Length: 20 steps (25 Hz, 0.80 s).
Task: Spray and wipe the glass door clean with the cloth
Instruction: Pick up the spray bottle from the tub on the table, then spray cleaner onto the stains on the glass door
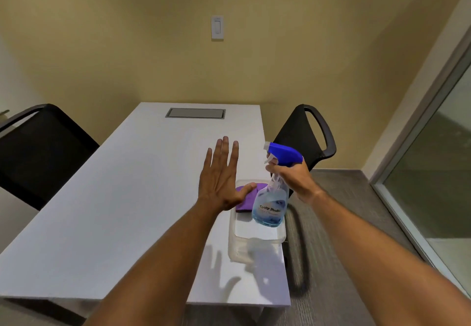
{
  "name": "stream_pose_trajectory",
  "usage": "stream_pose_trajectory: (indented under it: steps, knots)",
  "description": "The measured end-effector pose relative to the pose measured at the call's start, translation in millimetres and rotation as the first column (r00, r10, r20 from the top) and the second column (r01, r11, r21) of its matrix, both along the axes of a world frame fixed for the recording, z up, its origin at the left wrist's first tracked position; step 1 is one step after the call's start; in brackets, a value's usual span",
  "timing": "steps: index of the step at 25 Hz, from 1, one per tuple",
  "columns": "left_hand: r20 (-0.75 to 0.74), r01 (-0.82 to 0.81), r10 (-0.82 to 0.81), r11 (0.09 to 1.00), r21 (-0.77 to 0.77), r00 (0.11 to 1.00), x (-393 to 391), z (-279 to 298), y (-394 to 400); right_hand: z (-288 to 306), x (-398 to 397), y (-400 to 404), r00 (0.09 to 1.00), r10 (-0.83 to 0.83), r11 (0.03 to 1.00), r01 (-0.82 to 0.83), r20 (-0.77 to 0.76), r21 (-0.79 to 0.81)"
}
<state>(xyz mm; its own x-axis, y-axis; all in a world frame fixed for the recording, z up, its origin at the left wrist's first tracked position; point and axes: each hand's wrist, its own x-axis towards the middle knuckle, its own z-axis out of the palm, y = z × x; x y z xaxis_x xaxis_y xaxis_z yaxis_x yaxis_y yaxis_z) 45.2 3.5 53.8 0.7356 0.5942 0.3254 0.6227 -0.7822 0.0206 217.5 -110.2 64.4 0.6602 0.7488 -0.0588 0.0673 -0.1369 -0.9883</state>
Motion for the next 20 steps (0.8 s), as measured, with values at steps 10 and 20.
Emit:
stream_pose_trajectory:
  steps: [10,20]
  knots:
    - [0.15,0.253,-0.281,0.95,0.18,0.948,82,107,-36,118,40,-90,0.955,-0.233,0.954,0.187,0.184,0.236]
    - [0.192,0.493,-0.558,0.817,0.3,0.807,200,173,-190,183,95,-274,0.888,-0.441,0.849,0.365,0.132,0.381]
